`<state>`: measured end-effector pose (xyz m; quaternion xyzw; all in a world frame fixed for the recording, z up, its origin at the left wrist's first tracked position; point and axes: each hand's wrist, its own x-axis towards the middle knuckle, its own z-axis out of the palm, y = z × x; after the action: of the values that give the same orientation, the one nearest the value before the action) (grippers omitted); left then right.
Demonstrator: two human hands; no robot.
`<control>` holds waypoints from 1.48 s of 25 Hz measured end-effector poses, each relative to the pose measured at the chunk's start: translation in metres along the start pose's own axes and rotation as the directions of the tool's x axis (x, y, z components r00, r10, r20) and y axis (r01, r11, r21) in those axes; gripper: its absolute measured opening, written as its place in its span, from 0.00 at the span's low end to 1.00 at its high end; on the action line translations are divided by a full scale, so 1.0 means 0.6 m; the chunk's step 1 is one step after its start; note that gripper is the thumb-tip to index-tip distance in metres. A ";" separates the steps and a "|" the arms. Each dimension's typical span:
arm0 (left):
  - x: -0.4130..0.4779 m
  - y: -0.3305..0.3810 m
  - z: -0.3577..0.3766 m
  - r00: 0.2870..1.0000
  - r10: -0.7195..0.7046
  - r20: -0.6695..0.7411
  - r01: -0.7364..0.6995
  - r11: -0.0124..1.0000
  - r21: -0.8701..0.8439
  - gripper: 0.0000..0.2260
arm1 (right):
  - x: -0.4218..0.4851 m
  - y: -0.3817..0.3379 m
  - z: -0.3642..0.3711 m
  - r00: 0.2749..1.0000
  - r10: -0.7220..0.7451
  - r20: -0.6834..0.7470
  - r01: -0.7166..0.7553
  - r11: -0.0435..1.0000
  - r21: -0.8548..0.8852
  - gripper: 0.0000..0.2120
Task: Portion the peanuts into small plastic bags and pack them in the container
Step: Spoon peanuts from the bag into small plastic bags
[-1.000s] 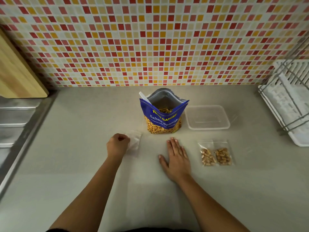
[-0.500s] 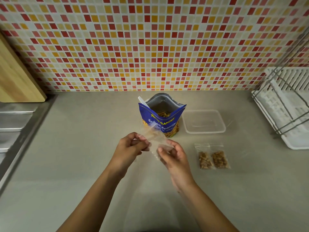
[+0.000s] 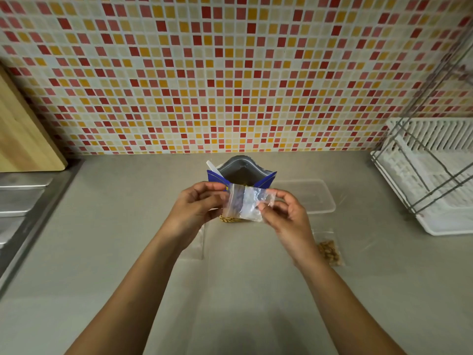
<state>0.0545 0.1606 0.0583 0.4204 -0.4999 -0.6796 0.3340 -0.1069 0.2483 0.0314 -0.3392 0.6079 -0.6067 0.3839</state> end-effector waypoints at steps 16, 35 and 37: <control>-0.003 0.010 0.013 1.000 -0.002 -0.002 0.002 0.996 -0.091 0.06 | 0.013 -0.028 -0.008 0.998 -0.052 -0.044 0.048 0.996 -0.080 0.18; 0.013 0.045 0.032 0.970 0.199 -0.139 -0.122 0.894 0.432 0.07 | 0.042 -0.074 -0.009 0.833 -0.382 0.400 0.541 0.413 -0.732 0.42; 0.014 0.043 0.041 0.969 0.218 -0.118 -0.138 0.871 0.471 0.07 | 0.053 -0.076 0.006 0.815 -0.368 0.447 0.555 0.276 -0.785 0.42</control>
<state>0.0292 0.1558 0.0847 0.4949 -0.6533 -0.4703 0.3272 -0.1211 0.2173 0.0755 -0.7017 0.6697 -0.2431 0.0035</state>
